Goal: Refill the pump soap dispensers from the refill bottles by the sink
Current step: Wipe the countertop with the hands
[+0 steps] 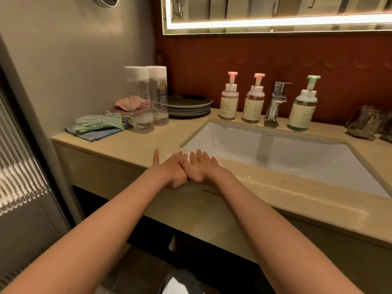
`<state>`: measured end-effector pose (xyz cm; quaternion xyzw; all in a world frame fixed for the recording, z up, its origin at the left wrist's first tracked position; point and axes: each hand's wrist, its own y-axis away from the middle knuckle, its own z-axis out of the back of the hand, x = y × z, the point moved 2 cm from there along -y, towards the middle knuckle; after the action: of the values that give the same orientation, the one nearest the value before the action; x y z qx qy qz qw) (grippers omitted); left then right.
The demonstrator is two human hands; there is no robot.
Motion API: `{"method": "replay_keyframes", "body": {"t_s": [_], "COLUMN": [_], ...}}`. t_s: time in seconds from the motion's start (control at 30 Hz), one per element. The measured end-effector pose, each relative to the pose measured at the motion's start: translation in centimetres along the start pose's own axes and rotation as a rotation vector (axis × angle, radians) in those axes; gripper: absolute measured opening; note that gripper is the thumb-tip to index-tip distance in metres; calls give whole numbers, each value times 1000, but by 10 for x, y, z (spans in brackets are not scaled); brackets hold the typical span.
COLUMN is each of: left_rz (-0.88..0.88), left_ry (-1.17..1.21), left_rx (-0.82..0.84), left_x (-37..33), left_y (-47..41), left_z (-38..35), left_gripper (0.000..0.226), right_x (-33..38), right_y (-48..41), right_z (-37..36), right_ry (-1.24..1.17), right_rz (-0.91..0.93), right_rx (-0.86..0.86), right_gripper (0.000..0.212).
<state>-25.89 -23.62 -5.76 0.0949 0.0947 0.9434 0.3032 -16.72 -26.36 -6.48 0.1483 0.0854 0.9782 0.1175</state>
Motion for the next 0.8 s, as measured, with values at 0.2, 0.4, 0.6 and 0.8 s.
{"method": "replay_keyframes", "body": {"t_s": [0.2, 0.4, 0.6, 0.8], "left_rz": [65, 123, 185, 236], "left_ry": [27, 58, 77, 86], "left_rx": [9, 25, 36, 40], "left_x": [27, 54, 83, 108], "left_y": [-3, -7, -18, -30], "left_z": [-3, -5, -7, -7], "left_gripper": [62, 61, 60, 62], "right_x": [25, 49, 72, 91], "right_y": [-17, -40, -64, -87], "right_z": [-2, -5, -6, -6], "right_ry": [5, 4, 5, 11], "right_rz": [53, 106, 149, 189], "right_rx": [17, 36, 54, 73], "right_gripper": [66, 66, 65, 64]}}
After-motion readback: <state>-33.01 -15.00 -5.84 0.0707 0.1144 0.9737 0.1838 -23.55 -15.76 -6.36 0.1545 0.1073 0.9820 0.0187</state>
